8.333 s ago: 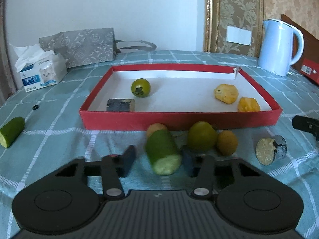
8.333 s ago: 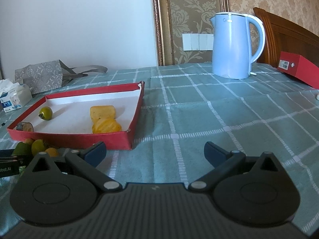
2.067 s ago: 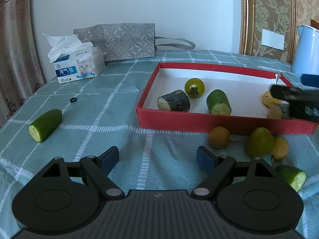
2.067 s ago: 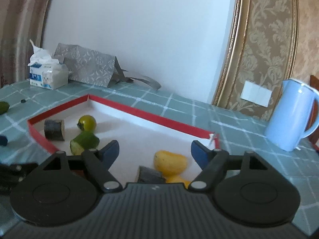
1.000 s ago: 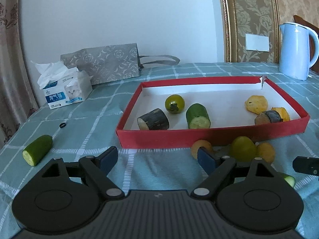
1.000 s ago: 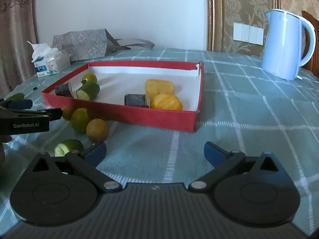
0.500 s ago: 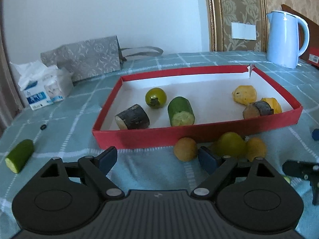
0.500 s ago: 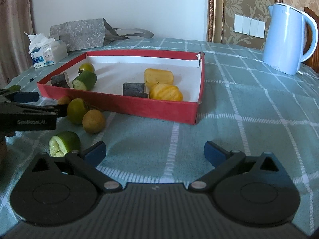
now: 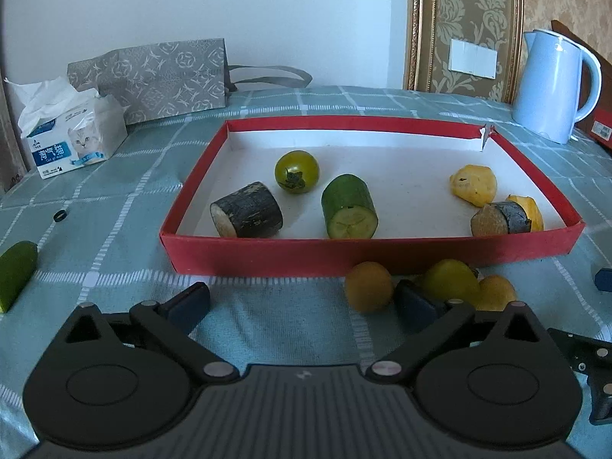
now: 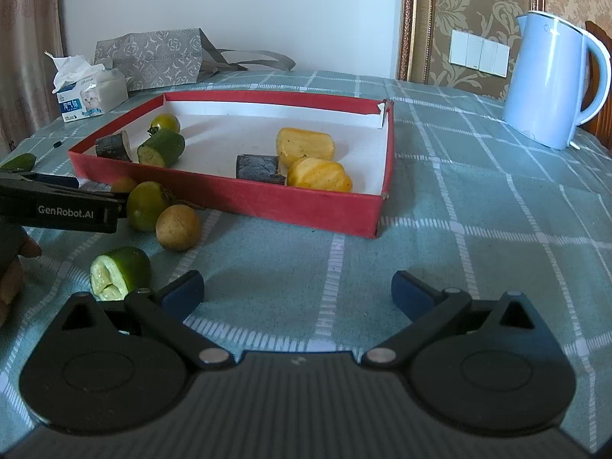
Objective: Organize fruits
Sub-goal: 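Move the left gripper to a small yellow-brown round fruit and close it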
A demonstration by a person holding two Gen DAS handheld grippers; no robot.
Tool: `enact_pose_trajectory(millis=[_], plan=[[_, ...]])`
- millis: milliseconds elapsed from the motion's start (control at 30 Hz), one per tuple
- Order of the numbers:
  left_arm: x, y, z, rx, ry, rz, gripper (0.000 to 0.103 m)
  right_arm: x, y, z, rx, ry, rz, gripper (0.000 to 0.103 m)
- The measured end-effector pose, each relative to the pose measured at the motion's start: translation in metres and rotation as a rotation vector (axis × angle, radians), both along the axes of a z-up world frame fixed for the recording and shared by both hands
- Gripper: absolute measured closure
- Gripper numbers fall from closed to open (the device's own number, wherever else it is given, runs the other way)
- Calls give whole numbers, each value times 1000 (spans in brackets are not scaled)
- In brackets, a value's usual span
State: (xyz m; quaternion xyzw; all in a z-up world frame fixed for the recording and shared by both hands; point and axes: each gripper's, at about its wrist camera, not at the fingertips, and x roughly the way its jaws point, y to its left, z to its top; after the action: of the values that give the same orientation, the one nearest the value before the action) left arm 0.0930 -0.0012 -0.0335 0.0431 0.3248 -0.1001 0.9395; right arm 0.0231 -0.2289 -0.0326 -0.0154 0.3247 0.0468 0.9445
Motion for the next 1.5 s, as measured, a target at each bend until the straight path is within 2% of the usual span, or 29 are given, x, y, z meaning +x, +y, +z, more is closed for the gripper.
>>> enact_pose_trajectory(millis=[333, 400, 533, 667, 800, 867, 1033, 1100, 1133, 1200, 1233, 1367, 1500], plan=[[1, -1, 2, -4, -14, -16, 1, -1, -5, 1, 39, -11, -2, 0], [0, -3, 2, 0, -22, -31, 8, 0, -7, 1, 51, -13, -9, 0], [-4, -5, 4, 8, -43, -33, 15, 0, -10, 1, 62, -15, -20, 0], [-7, -2, 5, 8, -53, -25, 15, 0, -10, 0, 59, -14, -20, 0], [-11, -6, 6, 14, -58, -89, 40, 0, -10, 0, 59, -14, -20, 0], [-13, -10, 5, 31, -63, -114, 41, 0, -10, 0, 59, -14, -20, 0], [-12, -8, 5, 16, -61, -115, 41, 0, -9, 1, 55, -13, -21, 0], [-13, -9, 5, 21, -64, -127, 47, 0, -9, 1, 56, -14, -21, 0], [-13, -11, 5, 24, -63, -137, 52, 0, -9, 0, 56, -14, -21, 0], [-16, -14, 5, 32, -72, -164, 73, 0, -9, 0, 58, -14, -21, 0], [-18, -16, 5, 39, -76, -187, 76, 0, -10, 0, 63, -17, -21, 0], [-18, -17, 5, 41, -77, -196, 77, 0, -17, 1, 82, -34, -54, 3], [-19, -17, 5, 41, -81, -195, 77, 2, -21, 3, 80, -48, -67, 18]])
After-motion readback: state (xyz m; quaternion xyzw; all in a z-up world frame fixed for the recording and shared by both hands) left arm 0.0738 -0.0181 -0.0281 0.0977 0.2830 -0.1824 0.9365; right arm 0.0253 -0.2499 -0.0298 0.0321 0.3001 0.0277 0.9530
